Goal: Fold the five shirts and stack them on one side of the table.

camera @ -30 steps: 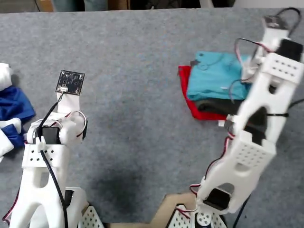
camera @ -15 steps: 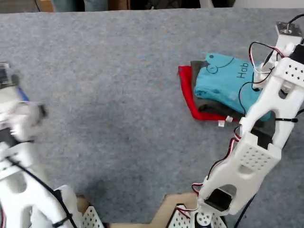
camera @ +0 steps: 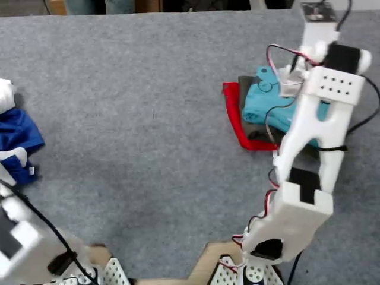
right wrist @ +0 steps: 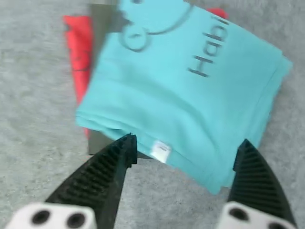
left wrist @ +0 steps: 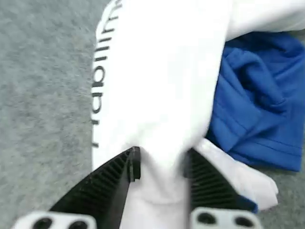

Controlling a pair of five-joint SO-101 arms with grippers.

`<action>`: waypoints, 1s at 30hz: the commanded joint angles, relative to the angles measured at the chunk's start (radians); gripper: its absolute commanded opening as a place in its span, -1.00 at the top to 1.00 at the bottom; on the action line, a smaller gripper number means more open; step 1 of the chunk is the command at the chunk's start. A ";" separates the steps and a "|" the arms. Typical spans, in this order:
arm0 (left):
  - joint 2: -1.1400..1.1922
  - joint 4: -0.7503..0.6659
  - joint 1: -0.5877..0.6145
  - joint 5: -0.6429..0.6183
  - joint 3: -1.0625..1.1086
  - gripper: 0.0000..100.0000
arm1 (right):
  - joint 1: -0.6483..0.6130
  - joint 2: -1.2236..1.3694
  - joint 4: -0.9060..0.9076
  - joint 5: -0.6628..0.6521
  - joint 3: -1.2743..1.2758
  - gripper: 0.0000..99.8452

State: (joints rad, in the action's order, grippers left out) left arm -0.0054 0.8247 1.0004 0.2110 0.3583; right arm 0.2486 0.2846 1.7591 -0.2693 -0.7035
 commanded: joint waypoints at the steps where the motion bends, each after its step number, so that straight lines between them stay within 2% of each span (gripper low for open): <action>1: 0.049 0.173 0.002 -0.006 -0.223 0.90 | -0.040 -0.085 0.006 0.011 0.002 0.34; 6: 0.021 0.324 -0.042 -0.006 -0.328 0.95 | -0.040 -0.139 0.006 0.011 0.002 0.35; 10: -0.117 0.425 -0.097 -0.006 -0.371 0.94 | -0.038 -0.188 0.006 0.011 0.002 0.38; 16: -0.470 0.540 -0.312 -0.006 -0.404 0.94 | -0.038 -0.255 0.006 0.011 0.002 0.43; 20: -0.727 0.612 -0.634 -0.006 -0.392 0.94 | -0.037 -0.275 0.006 0.011 0.002 0.43; 26: -0.937 0.710 -1.276 -0.008 -0.237 0.94 | -0.038 -0.278 0.006 0.011 0.002 0.43; 28: -0.941 0.749 -1.420 0.002 -0.170 0.94 | -0.038 -0.278 0.008 0.011 0.004 0.43; 30: -0.928 0.760 -1.481 0.002 -0.110 0.94 | -0.052 -0.277 0.008 0.012 0.004 0.43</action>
State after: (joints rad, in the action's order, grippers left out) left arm -0.9244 1.5658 -0.3222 0.2094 0.1895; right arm 0.2225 0.0499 1.7622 -0.2662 -0.6974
